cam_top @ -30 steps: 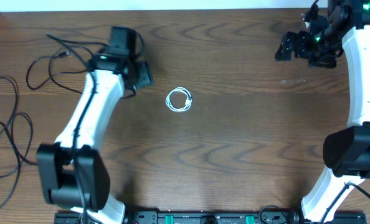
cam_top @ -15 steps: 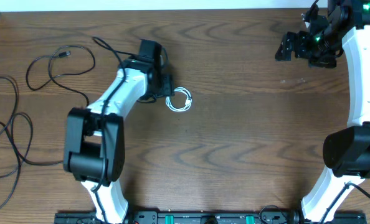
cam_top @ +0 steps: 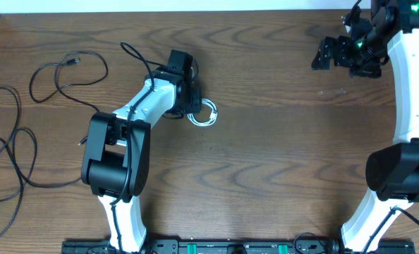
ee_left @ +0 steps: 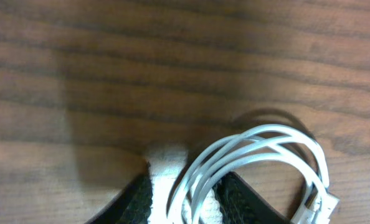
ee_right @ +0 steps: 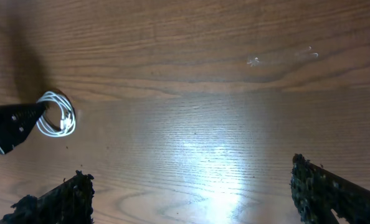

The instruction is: Untangle cables

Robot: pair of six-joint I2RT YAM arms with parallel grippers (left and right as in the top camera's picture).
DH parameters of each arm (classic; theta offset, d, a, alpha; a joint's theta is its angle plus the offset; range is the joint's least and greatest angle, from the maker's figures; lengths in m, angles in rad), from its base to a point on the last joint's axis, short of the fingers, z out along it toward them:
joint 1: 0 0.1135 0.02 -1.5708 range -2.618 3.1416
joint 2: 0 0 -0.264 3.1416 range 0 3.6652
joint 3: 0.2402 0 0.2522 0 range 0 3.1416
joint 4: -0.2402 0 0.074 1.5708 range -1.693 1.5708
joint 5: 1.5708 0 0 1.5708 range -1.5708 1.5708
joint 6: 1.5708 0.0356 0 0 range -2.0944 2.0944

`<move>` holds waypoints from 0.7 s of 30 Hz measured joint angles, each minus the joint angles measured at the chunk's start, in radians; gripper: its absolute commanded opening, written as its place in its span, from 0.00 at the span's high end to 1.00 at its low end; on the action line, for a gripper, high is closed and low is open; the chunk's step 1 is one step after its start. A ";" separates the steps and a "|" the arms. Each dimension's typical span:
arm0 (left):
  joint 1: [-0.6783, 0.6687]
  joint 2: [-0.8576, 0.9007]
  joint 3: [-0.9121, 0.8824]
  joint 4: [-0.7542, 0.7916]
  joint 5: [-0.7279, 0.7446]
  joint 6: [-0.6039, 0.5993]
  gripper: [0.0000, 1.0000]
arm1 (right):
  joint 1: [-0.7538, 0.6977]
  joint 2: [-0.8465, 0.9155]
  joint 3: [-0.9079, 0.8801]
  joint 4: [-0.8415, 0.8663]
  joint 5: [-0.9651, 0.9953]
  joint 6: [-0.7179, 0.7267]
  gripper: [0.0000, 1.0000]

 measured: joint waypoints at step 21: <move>0.278 0.024 -0.010 0.825 -0.090 -0.108 0.92 | 0.000 0.000 -0.001 -0.020 0.000 0.000 0.01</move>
